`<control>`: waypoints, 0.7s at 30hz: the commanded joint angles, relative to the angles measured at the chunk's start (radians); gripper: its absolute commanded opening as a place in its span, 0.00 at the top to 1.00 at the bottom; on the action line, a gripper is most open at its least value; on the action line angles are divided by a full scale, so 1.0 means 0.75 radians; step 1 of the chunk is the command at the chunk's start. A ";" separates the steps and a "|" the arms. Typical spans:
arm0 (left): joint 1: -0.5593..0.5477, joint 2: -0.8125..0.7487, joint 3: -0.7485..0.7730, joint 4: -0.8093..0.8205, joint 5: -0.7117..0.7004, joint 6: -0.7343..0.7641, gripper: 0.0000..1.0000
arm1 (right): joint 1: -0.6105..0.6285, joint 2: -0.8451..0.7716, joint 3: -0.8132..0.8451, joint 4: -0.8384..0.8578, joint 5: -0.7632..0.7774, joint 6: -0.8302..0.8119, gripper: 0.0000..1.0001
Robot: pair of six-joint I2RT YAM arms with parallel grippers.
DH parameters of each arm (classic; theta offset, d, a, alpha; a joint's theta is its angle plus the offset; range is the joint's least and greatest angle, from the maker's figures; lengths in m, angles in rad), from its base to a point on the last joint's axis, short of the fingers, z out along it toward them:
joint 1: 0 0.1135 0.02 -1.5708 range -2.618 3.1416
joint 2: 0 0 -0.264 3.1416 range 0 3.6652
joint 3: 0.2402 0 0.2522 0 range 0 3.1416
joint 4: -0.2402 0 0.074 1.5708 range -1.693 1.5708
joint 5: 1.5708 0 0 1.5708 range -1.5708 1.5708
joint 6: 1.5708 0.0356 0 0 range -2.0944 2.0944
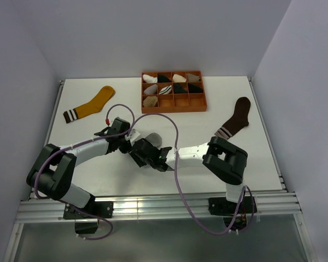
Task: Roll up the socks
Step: Roll the sock at the center of the board.
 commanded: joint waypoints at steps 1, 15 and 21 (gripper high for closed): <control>-0.014 0.062 -0.005 -0.101 0.007 0.049 1.00 | -0.015 0.090 0.039 -0.077 0.054 -0.002 0.47; -0.014 0.054 -0.024 -0.042 0.054 0.059 0.99 | -0.037 0.288 0.104 -0.320 -0.054 0.019 0.80; -0.008 -0.074 -0.007 -0.068 -0.016 0.063 0.69 | -0.207 0.182 0.021 -0.298 -0.389 0.017 1.00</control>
